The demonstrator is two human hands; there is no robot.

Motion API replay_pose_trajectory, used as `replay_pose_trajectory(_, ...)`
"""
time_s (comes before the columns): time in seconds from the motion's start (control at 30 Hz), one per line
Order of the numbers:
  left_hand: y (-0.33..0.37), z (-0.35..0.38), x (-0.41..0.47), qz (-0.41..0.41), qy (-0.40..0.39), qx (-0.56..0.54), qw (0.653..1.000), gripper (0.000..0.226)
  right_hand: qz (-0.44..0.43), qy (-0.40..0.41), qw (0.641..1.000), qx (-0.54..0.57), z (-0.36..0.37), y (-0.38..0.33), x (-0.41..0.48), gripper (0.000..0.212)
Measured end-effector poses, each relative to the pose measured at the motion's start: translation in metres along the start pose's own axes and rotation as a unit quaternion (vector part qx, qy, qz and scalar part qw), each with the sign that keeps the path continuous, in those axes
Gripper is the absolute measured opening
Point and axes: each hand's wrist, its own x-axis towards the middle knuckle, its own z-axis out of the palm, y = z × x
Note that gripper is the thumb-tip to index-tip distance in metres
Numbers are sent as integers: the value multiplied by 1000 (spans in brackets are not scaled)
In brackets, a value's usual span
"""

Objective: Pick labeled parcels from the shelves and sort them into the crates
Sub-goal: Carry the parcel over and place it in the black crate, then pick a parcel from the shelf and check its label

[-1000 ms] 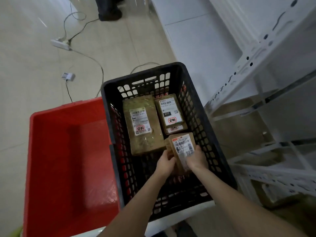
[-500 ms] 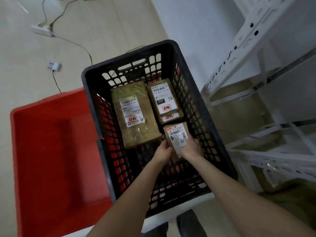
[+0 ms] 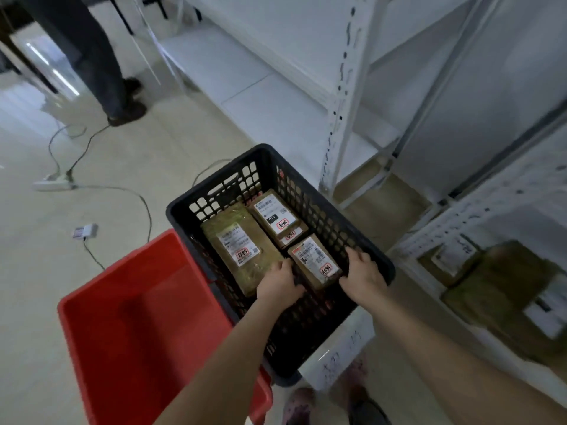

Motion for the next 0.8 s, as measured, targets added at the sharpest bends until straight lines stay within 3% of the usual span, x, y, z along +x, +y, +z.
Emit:
replay_pose_trajectory(0.3,69,-22,-70,150,44,105,982,75,37,139,989,34,-47,46,-118,68)
replay_pose_trajectory(0.53,172,-23,-150,286,99,154,941,58,62,228,971,41,-99,108,-211,71)
replay_pose_trajectory(0.8,286,-15,-278,374,188,175,891,65,63,343,937,22,-166,188,-341,68)
